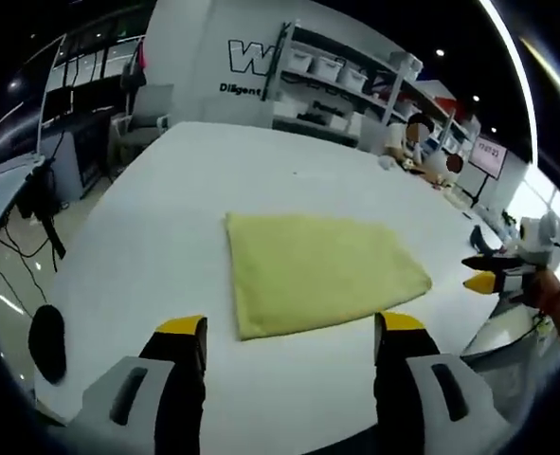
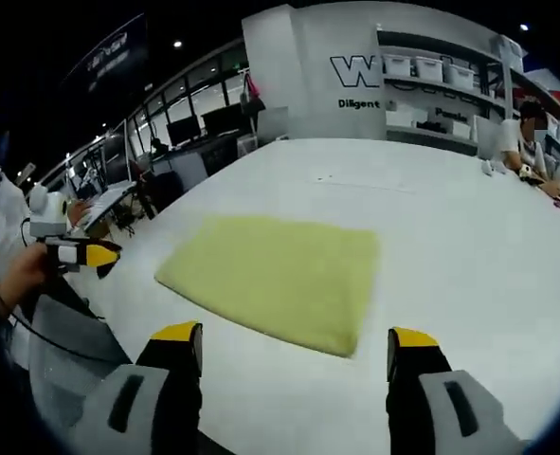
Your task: Fold the garment on the visible template until the final outline fits inside the template.
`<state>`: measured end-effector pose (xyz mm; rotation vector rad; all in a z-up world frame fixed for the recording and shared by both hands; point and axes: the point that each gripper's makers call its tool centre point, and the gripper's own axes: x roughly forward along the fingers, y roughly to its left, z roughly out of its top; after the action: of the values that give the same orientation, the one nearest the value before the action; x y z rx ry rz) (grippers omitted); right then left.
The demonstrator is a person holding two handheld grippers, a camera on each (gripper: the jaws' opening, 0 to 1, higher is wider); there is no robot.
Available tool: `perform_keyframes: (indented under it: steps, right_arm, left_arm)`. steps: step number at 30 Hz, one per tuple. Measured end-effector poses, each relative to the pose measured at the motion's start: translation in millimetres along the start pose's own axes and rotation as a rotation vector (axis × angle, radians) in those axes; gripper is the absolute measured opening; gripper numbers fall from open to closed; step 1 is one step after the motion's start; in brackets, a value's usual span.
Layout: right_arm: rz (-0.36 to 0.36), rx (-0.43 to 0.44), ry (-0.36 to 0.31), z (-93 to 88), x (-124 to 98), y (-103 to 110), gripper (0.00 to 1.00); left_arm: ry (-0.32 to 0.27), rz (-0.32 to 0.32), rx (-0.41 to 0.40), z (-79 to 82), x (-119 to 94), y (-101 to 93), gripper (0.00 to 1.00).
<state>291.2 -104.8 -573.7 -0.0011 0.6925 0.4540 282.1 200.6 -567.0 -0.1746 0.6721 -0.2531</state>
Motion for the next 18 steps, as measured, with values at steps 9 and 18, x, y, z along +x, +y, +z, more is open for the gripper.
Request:
perform_keyframes:
  steps: [9, 18]
  right_arm:
    - [-0.002, 0.0, 0.004, -0.3, -14.2, 6.9, 0.87]
    - [-0.012, 0.008, -0.02, 4.0, -22.5, 8.6, 0.99]
  left_arm:
    - [-0.002, 0.001, -0.016, -1.6, -14.4, 1.6, 0.81]
    - [-0.041, -0.007, -0.019, 6.4, -23.6, -5.2, 0.94]
